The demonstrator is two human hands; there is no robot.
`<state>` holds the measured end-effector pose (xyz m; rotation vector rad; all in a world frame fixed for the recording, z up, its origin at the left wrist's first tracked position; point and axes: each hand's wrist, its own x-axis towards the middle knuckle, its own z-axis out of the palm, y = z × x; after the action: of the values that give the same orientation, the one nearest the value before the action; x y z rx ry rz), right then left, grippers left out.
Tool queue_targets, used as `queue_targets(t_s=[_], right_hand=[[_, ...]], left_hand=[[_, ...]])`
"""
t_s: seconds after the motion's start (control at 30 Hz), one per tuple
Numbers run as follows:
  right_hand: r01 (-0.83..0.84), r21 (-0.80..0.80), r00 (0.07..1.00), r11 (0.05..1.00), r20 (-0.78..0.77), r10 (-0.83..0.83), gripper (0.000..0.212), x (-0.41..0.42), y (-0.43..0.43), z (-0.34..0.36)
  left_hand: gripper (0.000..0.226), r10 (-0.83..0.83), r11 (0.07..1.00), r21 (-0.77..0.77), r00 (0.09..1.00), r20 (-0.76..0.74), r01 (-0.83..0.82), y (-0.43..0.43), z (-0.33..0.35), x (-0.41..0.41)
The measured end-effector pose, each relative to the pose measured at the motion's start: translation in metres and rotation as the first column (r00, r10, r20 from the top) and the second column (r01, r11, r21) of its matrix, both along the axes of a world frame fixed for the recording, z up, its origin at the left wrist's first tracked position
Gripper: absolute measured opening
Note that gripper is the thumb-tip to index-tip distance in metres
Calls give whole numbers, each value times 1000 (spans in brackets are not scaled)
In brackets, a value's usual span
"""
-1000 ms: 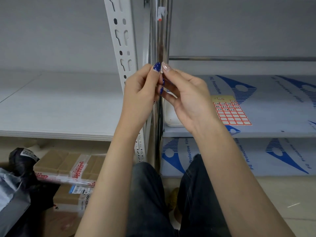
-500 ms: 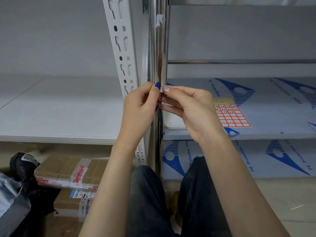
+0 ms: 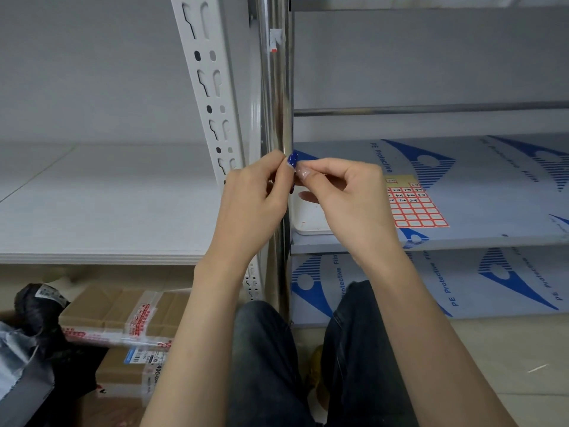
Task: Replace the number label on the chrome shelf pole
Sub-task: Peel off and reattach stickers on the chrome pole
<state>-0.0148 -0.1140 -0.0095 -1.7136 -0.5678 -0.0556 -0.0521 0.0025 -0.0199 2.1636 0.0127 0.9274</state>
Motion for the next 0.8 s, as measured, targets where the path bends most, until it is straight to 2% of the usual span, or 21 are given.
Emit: queue_targets(t_s=[0.13, 0.2, 0.23, 0.3, 0.37, 0.43, 0.53, 0.67, 0.73, 0.8], right_hand=[[-43, 135, 987, 990, -151, 63, 18, -5, 0, -4], [-68, 262, 961, 963, -244, 134, 16, -7, 0, -6], [-88, 373, 919, 924, -328, 220, 15, -7, 0, -7], [-73, 581, 763, 811, -491, 420, 14, -3, 1, -12], [-8, 658, 619, 753, -588, 520, 14, 4, 2, -19], [59, 667, 539, 743, -647, 538, 11, 12, 4, -26], [124, 600, 543, 790, -707, 452, 10, 33, 2, -39], [257, 373, 641, 891, -756, 132, 15, 71, -3, -63], [250, 175, 722, 952, -689, -63, 14, 90, -7, -75], [215, -19, 809, 976, -557, -189, 13, 102, -8, -81]], left_hand=[[41, -18, 995, -93, 999, 31, 20, -1, -3, 2], [40, -38, 989, -142, 999, 32, 43, -3, -4, 2], [40, -46, 984, -170, 998, 31, 50, -4, -6, 3], [40, -73, 960, -269, 997, 19, 75, -6, -7, 4], [38, -143, 893, -431, 990, 9, 133, -9, -10, 6], [34, -203, 792, -591, 979, -13, 156, -13, -17, 9], [39, -253, 684, -723, 961, -109, 98, -15, -30, 12], [39, -272, 677, -736, 932, -240, 8, -6, -38, 11], [38, -265, 685, -729, 933, -242, 6, 0, -36, 10], [38, -244, 693, -721, 942, -231, 3, 7, -30, 9]])
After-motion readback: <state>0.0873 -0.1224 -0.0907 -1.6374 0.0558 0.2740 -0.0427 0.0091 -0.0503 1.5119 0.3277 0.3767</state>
